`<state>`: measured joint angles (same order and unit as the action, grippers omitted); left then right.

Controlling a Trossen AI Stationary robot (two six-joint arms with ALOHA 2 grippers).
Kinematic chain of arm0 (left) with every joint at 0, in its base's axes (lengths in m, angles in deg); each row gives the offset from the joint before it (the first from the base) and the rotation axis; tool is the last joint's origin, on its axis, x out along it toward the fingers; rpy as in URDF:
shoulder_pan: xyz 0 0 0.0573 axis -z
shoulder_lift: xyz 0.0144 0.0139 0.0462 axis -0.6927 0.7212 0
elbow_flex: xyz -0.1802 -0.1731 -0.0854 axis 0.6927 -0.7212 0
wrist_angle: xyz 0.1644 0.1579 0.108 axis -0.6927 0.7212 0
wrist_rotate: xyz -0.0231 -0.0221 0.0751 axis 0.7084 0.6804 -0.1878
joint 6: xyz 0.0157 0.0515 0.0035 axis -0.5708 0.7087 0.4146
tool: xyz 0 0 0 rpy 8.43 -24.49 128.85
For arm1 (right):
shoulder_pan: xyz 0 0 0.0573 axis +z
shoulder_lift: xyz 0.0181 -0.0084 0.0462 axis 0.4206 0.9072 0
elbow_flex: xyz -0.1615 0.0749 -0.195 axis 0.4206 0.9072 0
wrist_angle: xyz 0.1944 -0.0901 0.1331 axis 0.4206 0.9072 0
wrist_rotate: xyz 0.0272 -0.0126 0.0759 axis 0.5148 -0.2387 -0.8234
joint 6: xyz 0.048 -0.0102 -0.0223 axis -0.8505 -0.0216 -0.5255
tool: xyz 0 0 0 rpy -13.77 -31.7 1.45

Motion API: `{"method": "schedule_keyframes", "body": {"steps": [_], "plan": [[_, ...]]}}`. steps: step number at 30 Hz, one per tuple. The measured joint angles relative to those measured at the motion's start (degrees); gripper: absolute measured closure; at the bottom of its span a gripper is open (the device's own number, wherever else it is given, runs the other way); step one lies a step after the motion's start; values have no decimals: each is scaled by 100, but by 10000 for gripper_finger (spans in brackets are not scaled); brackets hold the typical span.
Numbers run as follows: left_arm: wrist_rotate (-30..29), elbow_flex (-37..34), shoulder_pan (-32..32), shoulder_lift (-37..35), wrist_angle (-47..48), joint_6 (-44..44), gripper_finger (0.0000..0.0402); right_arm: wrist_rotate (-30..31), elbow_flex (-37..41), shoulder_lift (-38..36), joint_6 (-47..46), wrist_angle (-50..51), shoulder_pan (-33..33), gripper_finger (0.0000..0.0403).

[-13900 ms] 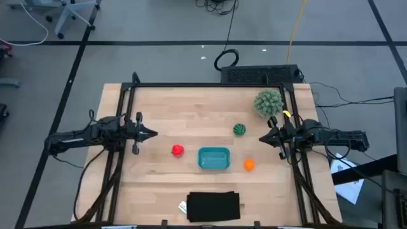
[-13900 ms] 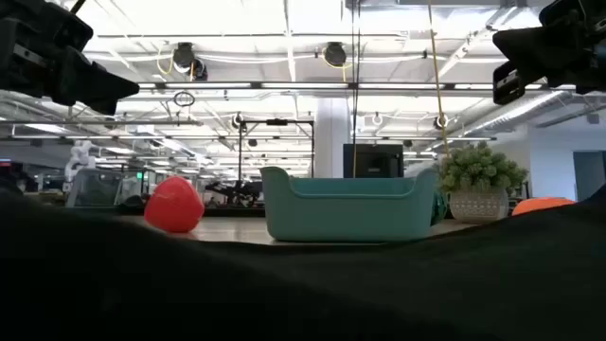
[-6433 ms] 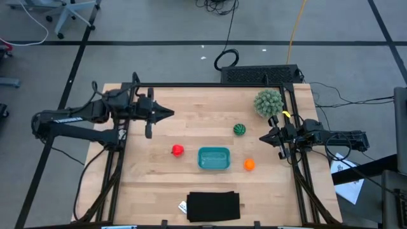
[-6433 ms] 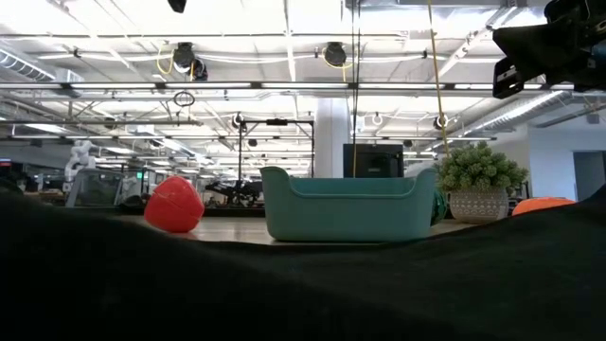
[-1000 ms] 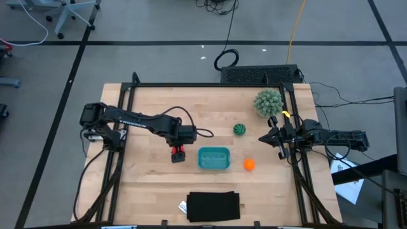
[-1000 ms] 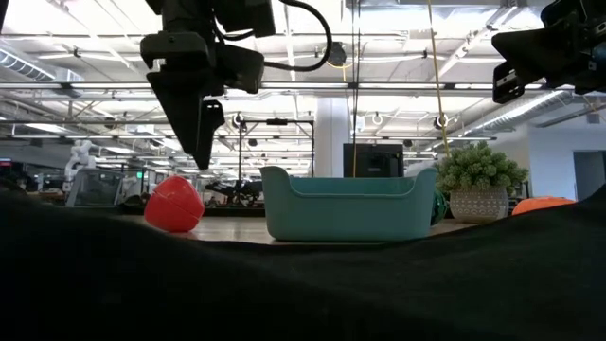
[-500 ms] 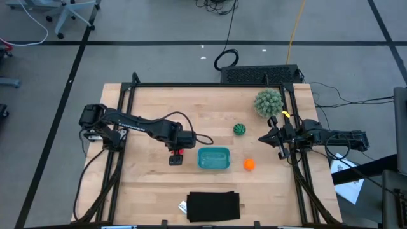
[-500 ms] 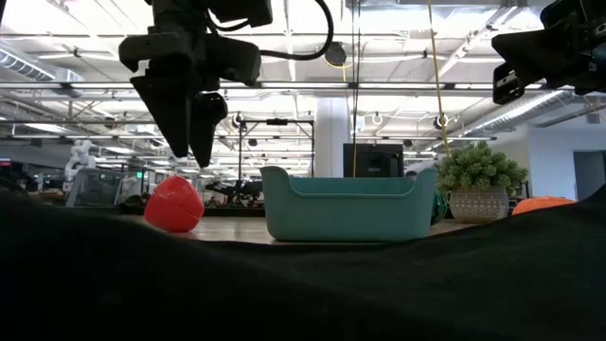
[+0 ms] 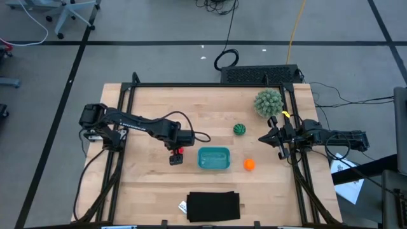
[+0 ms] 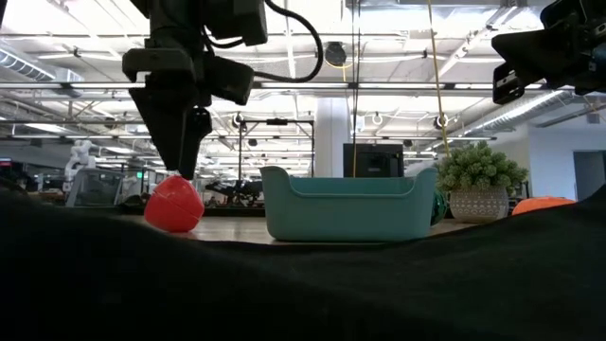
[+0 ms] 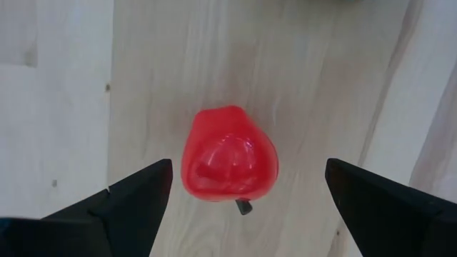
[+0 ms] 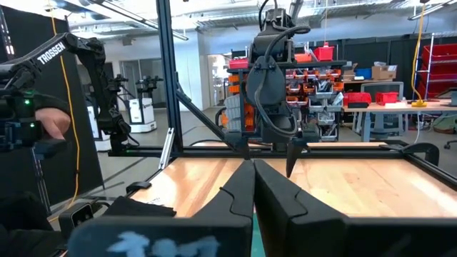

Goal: Pick and placing Produce into tupperware
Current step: Put the red apple into the blue bin

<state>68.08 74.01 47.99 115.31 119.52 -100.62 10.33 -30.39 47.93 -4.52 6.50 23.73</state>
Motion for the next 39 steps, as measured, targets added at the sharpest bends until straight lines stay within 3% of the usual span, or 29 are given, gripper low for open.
{"method": "schedule_keyframes", "body": {"steps": [21,39], "plan": [[0,-807,-42,0,-941,45,27,0,0,0,0,0,0,403],[-59,-872,-230,0,-1158,342,27,0,1,0,0,-2,0,403]]}}
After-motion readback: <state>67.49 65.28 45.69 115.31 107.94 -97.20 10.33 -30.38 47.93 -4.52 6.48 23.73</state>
